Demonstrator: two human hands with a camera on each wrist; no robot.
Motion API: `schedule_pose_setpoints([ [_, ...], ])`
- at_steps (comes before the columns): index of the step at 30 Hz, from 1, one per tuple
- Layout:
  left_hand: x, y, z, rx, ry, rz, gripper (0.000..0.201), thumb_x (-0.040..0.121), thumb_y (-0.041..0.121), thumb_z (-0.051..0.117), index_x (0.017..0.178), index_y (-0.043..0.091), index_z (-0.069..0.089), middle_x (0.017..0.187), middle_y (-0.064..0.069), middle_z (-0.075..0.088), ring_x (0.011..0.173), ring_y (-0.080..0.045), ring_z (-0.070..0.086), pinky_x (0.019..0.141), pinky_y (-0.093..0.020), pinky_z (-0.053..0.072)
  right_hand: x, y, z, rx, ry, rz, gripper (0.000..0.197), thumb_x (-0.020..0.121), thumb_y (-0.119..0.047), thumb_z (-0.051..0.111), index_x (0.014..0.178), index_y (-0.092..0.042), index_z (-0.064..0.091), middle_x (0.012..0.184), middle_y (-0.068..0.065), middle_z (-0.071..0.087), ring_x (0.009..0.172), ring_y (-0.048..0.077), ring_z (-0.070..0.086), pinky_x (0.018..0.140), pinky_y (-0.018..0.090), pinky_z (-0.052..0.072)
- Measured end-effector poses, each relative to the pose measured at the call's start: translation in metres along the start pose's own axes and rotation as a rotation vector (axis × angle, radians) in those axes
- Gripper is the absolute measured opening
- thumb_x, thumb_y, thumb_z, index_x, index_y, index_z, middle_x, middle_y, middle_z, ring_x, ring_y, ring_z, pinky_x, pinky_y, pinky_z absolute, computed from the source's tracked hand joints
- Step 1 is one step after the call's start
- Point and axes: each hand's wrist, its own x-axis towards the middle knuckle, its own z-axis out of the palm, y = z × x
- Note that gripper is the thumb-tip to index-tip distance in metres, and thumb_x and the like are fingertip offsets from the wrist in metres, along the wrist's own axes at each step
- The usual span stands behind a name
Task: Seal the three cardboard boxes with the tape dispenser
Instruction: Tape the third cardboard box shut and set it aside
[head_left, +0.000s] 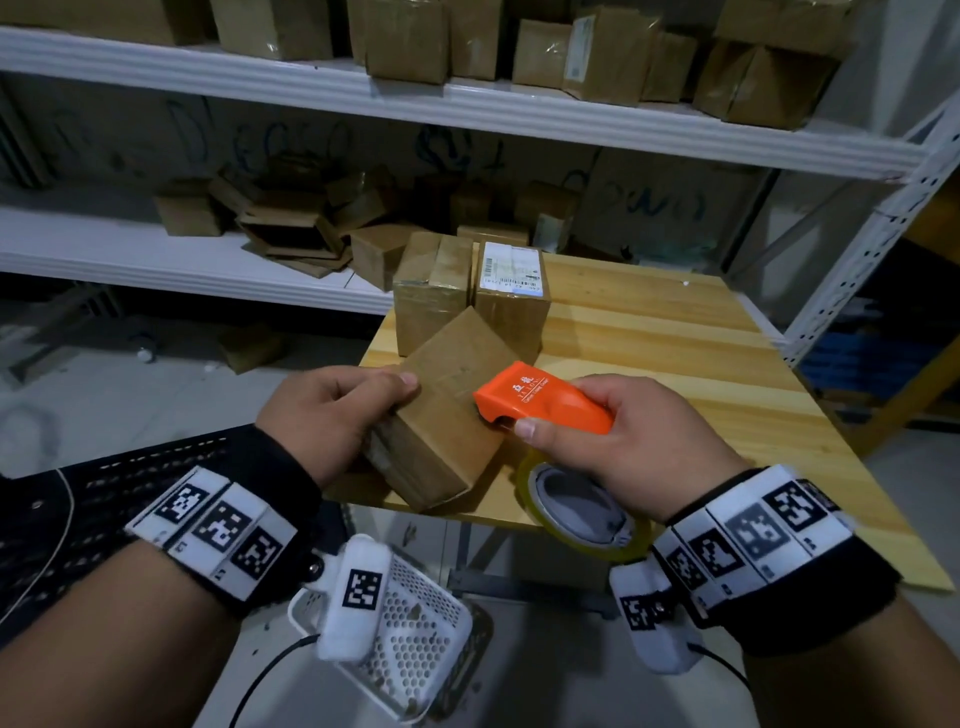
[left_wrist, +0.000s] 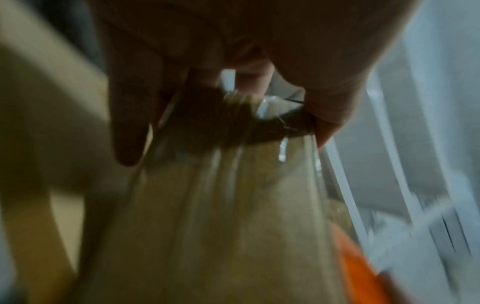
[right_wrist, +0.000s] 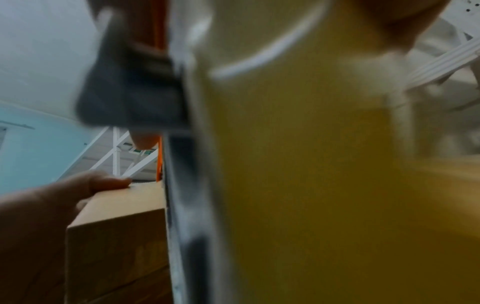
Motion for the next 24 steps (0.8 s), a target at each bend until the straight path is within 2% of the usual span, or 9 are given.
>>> schedule_pose_setpoints([
  [2, 0.000, 0.001, -0.001, 0.138, 0.031, 0.114, 0.022, 0.091, 0.041, 0.068, 0.073, 0.036, 0.079, 0.083, 0.011, 0.073, 0.092, -0.014, 0.066, 0.079, -0.031, 0.050, -0.001, -0.005, 0.002, -0.046, 0.003, 0.011, 0.050, 0.071, -0.077, 0.074, 0.096, -0.034, 0.073, 0.082, -0.010, 0.074, 0.074, 0.007, 0.069, 0.076, 0.039, 0.061],
  [4, 0.002, -0.002, -0.002, 0.319, 0.074, 0.267, 0.013, 0.092, 0.041, 0.065, 0.097, 0.046, 0.077, 0.106, 0.013, 0.072, 0.101, -0.009, 0.063, 0.080, -0.025, 0.045, -0.002, -0.009, 0.004, -0.078, 0.016, 0.015, 0.051, 0.071, -0.080, 0.072, 0.096, -0.035, 0.072, 0.081, -0.012, 0.073, 0.074, 0.006, 0.069, 0.076, 0.040, 0.061],
  [6, 0.004, -0.006, -0.001, 0.465, 0.142, 0.424, 0.042, 0.092, 0.032, 0.065, 0.134, 0.039, 0.062, 0.135, 0.004, 0.058, 0.119, -0.012, 0.056, 0.095, -0.028, 0.047, -0.001, -0.013, 0.007, -0.094, 0.030, 0.007, 0.052, 0.070, -0.081, 0.071, 0.094, -0.035, 0.071, 0.081, -0.013, 0.073, 0.074, 0.006, 0.068, 0.076, 0.041, 0.060],
  [9, 0.001, -0.005, 0.006, 0.667, 0.120, 0.578, 0.047, 0.091, 0.015, 0.058, 0.135, 0.031, 0.064, 0.148, 0.000, 0.051, 0.132, -0.022, 0.050, 0.108, -0.038, 0.044, -0.001, -0.018, 0.011, -0.102, 0.036, -0.001, 0.049, 0.072, -0.081, 0.071, 0.093, -0.036, 0.068, 0.081, -0.014, 0.070, 0.075, 0.005, 0.066, 0.074, 0.037, 0.059],
  [11, -0.004, -0.001, 0.010, 0.771, 0.073, 0.534, 0.048, 0.088, 0.033, 0.049, 0.133, 0.028, 0.066, 0.154, 0.003, 0.047, 0.134, -0.025, 0.049, 0.109, -0.046, 0.045, 0.001, -0.020, 0.013, -0.102, 0.044, -0.007, 0.052, 0.071, -0.082, 0.070, 0.095, -0.036, 0.068, 0.083, -0.015, 0.070, 0.077, 0.005, 0.065, 0.073, 0.036, 0.058],
  [16, -0.018, 0.009, 0.012, 0.988, 0.021, 0.350, 0.109, 0.053, 0.096, 0.042, 0.142, 0.034, 0.054, 0.166, -0.003, 0.023, 0.147, -0.027, 0.032, 0.117, -0.045, 0.036, 0.006, -0.020, 0.018, -0.108, 0.072, -0.032, 0.055, 0.071, -0.082, 0.069, 0.099, -0.035, 0.068, 0.084, -0.016, 0.068, 0.078, 0.005, 0.063, 0.073, 0.036, 0.055],
  [18, -0.018, 0.011, 0.012, 1.082, 0.021, 0.289, 0.120, 0.044, 0.102, 0.040, 0.146, 0.039, 0.046, 0.166, -0.005, 0.021, 0.148, -0.030, 0.028, 0.117, -0.045, 0.034, 0.007, -0.020, 0.019, -0.112, 0.075, -0.042, 0.055, 0.072, -0.082, 0.068, 0.099, -0.034, 0.067, 0.085, -0.015, 0.067, 0.079, 0.005, 0.063, 0.074, 0.037, 0.056],
  [20, -0.014, 0.008, 0.011, 1.058, 0.030, 0.271, 0.114, 0.048, 0.097, 0.051, 0.146, 0.038, 0.047, 0.162, -0.004, 0.032, 0.143, -0.025, 0.040, 0.112, -0.042, 0.042, 0.007, -0.022, 0.021, -0.105, 0.075, -0.048, 0.052, 0.073, -0.081, 0.069, 0.096, -0.033, 0.067, 0.084, -0.013, 0.068, 0.077, 0.006, 0.064, 0.073, 0.037, 0.056],
  [24, -0.005, 0.001, 0.009, 0.965, 0.054, 0.278, 0.104, 0.048, 0.087, 0.059, 0.136, 0.032, 0.059, 0.138, 0.003, 0.057, 0.115, -0.013, 0.060, 0.090, -0.026, 0.049, 0.007, -0.026, 0.021, -0.101, 0.068, -0.045, 0.050, 0.074, -0.078, 0.071, 0.094, -0.032, 0.067, 0.084, -0.013, 0.068, 0.076, 0.004, 0.063, 0.071, 0.033, 0.055],
])
